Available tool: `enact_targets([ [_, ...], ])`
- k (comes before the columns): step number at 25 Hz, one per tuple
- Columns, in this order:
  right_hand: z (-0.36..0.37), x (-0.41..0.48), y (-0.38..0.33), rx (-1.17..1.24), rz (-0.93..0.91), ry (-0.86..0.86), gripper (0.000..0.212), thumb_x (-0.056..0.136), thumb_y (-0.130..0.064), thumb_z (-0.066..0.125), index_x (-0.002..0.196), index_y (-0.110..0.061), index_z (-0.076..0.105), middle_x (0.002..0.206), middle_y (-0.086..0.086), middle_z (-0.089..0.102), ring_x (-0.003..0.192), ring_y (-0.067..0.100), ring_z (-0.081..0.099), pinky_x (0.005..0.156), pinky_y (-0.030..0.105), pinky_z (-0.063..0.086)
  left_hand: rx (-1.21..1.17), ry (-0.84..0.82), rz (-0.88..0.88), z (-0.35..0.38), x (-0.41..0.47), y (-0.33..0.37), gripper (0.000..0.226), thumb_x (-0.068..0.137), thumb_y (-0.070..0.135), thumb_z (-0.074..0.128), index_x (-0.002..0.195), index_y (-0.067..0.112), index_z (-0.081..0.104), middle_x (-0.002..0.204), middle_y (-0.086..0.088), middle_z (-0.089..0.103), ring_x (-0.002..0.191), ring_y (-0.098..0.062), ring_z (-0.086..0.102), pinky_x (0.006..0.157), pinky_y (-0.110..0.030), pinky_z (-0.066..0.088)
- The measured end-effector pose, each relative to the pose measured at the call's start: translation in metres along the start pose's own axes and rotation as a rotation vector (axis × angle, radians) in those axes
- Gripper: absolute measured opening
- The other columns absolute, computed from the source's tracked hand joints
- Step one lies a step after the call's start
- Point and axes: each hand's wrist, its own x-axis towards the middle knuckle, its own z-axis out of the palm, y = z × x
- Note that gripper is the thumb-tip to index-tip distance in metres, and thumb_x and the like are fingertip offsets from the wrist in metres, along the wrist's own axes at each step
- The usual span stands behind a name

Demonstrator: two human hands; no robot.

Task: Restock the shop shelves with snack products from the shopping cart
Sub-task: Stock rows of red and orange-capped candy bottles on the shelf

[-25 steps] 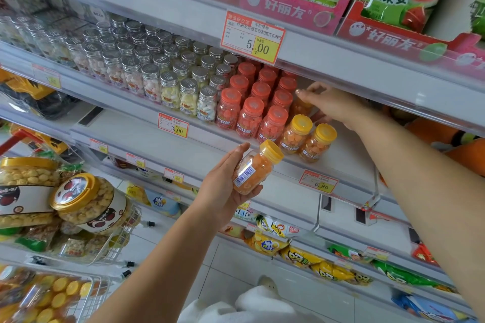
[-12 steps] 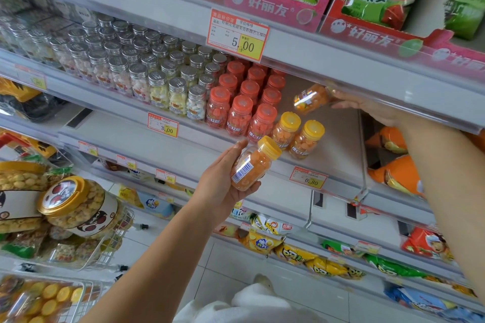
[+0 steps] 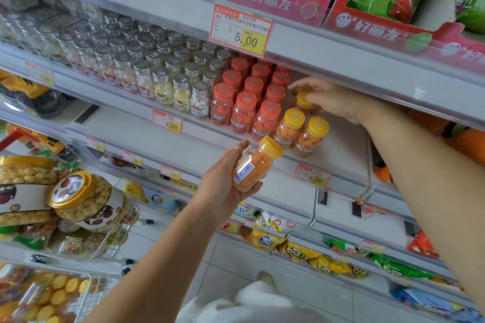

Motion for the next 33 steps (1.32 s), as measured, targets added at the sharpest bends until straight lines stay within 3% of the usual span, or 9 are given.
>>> enact_targets([
  [5, 0.014, -0.005, -0.004, 0.078, 0.014, 0.097, 0.034, 0.099, -0.009, 0.048, 0.133, -0.012, 0.048, 0.122, 0.005, 0.058, 0.094, 0.011, 0.056, 0.07, 0.01, 0.047, -0.016, 0.021, 0.005, 0.005, 0.001, 0.002, 0.031, 0.103, 0.032, 0.05, 0.129, 0.021, 0.062, 0.103, -0.01, 0.071, 0.08, -0.022, 0.069, 0.057, -0.028, 0.056],
  [8, 0.017, -0.022, -0.004, -0.037, -0.006, 0.298, 0.036, 0.1, -0.032, 0.046, 0.132, -0.017, 0.053, 0.13, 0.001, 0.058, 0.113, 0.014, 0.055, 0.098, 0.026, 0.044, -0.028, 0.03, 0.007, 0.012, 0.001, 0.002, 0.033, 0.103, 0.032, 0.051, 0.132, 0.022, 0.061, 0.108, -0.01, 0.071, 0.081, -0.021, 0.07, 0.058, -0.028, 0.057],
  [10, 0.023, -0.052, -0.011, -0.171, -0.084, 0.465, 0.033, 0.098, -0.045, 0.043, 0.121, -0.028, 0.06, 0.114, -0.002, 0.065, 0.101, 0.013, 0.06, 0.09, 0.035, 0.05, -0.029, 0.035, 0.046, 0.018, -0.001, 0.004, 0.031, 0.102, 0.032, 0.052, 0.13, 0.023, 0.061, 0.109, -0.009, 0.071, 0.085, -0.022, 0.07, 0.06, -0.028, 0.057],
  [15, 0.051, -0.107, -0.04, 0.077, -0.229, 0.053, 0.025, 0.093, -0.038, 0.058, 0.118, -0.038, 0.061, 0.096, -0.007, 0.066, 0.071, 0.006, 0.065, 0.059, 0.021, 0.051, 0.062, 0.134, 0.275, 0.034, -0.001, 0.008, 0.024, 0.099, 0.035, 0.058, 0.121, 0.027, 0.065, 0.107, -0.004, 0.073, 0.082, -0.018, 0.073, 0.071, -0.037, 0.061],
  [20, 0.038, -0.112, -0.027, 0.293, -0.316, 0.074, 0.039, 0.091, -0.007, 0.063, 0.114, -0.038, 0.061, 0.117, -0.006, 0.064, 0.103, 0.016, 0.063, 0.09, 0.033, 0.053, 0.142, -0.052, 0.19, 0.04, -0.011, 0.014, 0.042, 0.099, 0.047, 0.05, 0.12, 0.014, 0.065, 0.11, -0.01, 0.074, 0.09, -0.023, 0.074, 0.07, -0.034, 0.06],
  [25, 0.041, -0.106, -0.021, 0.546, -0.17, 0.164, 0.037, 0.082, -0.023, 0.067, 0.119, -0.023, 0.063, 0.116, 0.007, 0.068, 0.107, 0.024, 0.066, 0.096, 0.049, 0.052, 0.096, -0.138, 0.266, 0.043, -0.007, 0.013, 0.025, 0.099, 0.023, 0.055, 0.12, 0.009, 0.061, 0.097, -0.007, 0.074, 0.082, -0.017, 0.072, 0.07, -0.024, 0.059],
  [28, 0.034, -0.101, -0.012, 0.616, -0.159, 0.374, 0.023, 0.09, -0.015, 0.065, 0.112, -0.02, 0.066, 0.107, 0.002, 0.071, 0.098, 0.018, 0.069, 0.093, 0.044, 0.055, 0.343, -0.098, 0.393, 0.052, -0.004, 0.018, 0.034, 0.099, 0.026, 0.058, 0.132, 0.02, 0.054, 0.108, 0.0, 0.07, 0.09, -0.013, 0.071, 0.073, -0.026, 0.058],
  [31, 0.021, -0.096, 0.002, 0.247, -0.033, 0.735, 0.038, 0.093, -0.038, 0.062, 0.122, -0.015, 0.063, 0.106, 0.002, 0.069, 0.097, 0.018, 0.064, 0.08, 0.007, 0.043, 0.864, 0.033, 0.719, 0.052, 0.006, 0.028, 0.042, 0.102, 0.024, 0.054, 0.143, 0.027, 0.045, 0.127, 0.011, 0.062, 0.104, -0.007, 0.063, 0.088, -0.026, 0.051],
  [33, 0.016, -0.083, 0.014, -0.028, 0.066, 0.821, 0.043, 0.096, -0.037, 0.056, 0.127, -0.006, 0.057, 0.11, 0.011, 0.066, 0.104, 0.027, 0.06, 0.075, 0.015, 0.041, 1.241, 0.07, 0.958, 0.051, 0.02, 0.03, 0.045, 0.099, 0.016, 0.054, 0.144, 0.017, 0.048, 0.139, 0.002, 0.057, 0.12, -0.015, 0.056, 0.1, -0.03, 0.043],
])
